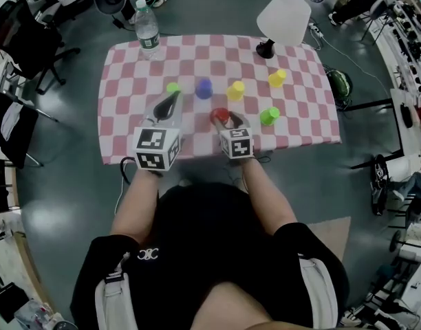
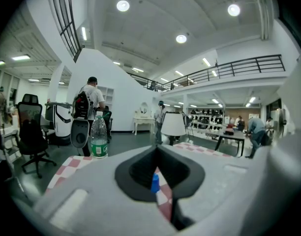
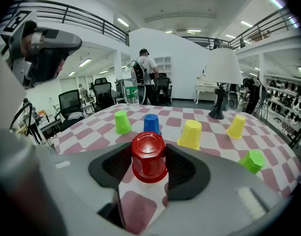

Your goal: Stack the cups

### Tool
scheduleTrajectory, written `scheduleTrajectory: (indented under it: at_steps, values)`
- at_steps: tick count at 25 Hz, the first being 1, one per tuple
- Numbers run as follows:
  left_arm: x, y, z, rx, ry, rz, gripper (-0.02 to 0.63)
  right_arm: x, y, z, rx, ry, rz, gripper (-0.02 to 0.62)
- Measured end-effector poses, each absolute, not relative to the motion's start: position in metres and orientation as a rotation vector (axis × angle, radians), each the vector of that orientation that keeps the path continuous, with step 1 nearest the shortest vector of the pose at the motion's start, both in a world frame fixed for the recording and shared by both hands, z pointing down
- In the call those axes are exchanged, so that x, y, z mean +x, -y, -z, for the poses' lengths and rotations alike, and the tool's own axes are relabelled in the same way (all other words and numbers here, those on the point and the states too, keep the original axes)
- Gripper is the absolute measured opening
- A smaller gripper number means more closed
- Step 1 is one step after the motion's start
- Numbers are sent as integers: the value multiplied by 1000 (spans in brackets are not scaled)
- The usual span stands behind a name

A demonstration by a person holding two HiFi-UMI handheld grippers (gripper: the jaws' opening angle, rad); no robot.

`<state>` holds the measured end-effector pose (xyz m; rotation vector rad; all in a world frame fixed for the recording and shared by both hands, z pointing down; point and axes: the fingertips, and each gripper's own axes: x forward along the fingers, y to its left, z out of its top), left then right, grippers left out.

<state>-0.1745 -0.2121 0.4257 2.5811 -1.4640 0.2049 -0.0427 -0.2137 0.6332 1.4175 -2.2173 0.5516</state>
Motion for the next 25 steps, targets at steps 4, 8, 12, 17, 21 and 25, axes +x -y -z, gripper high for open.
scheduleTrajectory:
  at_steps: [4, 8, 12, 17, 21, 25]
  values:
    - [-164, 210, -428, 2590, 1424, -213, -2, -34, 205, -634, 1437, 2194, -571, 212]
    - [-153, 207, -432, 2597, 1380, -225, -2, -20, 193, -636, 1459, 2154, -601, 212]
    - [-141, 203, -438, 2609, 1332, -238, -2, -11, 184, -640, 1484, 2135, -617, 212]
    - [-130, 197, -444, 2611, 1285, -261, -2, -8, 173, -644, 1488, 2127, -632, 212]
    - [-124, 193, -451, 2608, 1261, -283, -2, -11, 164, -651, 1462, 2113, -651, 212]
    - [-121, 190, -458, 2605, 1243, -304, -2, -13, 159, -666, 1440, 2095, -678, 213]
